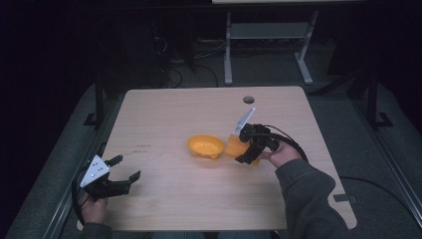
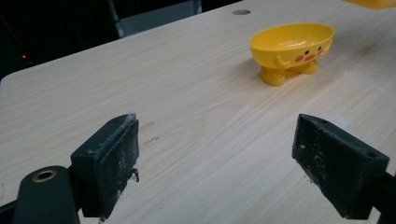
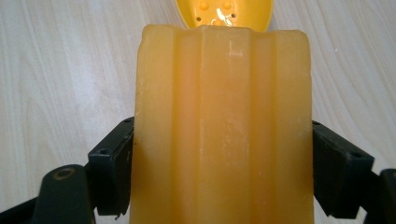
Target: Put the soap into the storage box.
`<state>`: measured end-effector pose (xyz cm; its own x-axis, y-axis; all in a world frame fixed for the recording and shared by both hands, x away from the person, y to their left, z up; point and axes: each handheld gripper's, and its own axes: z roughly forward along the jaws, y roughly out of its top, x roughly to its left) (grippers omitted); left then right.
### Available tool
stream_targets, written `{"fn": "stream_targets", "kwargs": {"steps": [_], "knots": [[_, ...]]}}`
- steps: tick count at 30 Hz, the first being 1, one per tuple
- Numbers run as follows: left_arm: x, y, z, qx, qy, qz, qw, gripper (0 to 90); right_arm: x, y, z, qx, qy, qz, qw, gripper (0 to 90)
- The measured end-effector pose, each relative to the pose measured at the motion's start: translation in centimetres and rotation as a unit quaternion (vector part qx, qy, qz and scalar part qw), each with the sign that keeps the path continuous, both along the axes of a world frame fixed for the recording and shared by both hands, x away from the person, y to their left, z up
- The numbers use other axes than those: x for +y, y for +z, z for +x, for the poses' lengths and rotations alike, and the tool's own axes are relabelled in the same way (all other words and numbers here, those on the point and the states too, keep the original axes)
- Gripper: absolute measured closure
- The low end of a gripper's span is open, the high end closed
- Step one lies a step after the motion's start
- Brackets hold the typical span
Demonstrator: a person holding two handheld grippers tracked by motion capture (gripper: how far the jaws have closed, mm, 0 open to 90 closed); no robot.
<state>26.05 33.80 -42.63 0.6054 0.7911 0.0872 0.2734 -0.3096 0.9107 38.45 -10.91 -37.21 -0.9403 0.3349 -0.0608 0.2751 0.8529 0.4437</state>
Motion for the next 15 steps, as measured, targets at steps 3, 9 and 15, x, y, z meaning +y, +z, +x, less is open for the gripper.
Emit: {"fn": "stream_targets", "kwargs": {"steps": [3,9,15], "knots": [[0.0,0.0,0.0,0.0,0.0,-0.001,1.0,13.9,0.2,0.2,0.2,-0.001,0.002,-0.002,1.0,20.5],[0.0,0.0,0.0,-0.001,0.0,0.0,1.0,13.9,0.7,0.6,0.6,-0.006,0.006,-0.002,1.0,20.5],[0.0,0.0,0.0,0.0,0.0,0.0,1.0,13.9,1.2,0.7,0.8,-0.005,0.009,-0.003,0.9999,20.5]]}}
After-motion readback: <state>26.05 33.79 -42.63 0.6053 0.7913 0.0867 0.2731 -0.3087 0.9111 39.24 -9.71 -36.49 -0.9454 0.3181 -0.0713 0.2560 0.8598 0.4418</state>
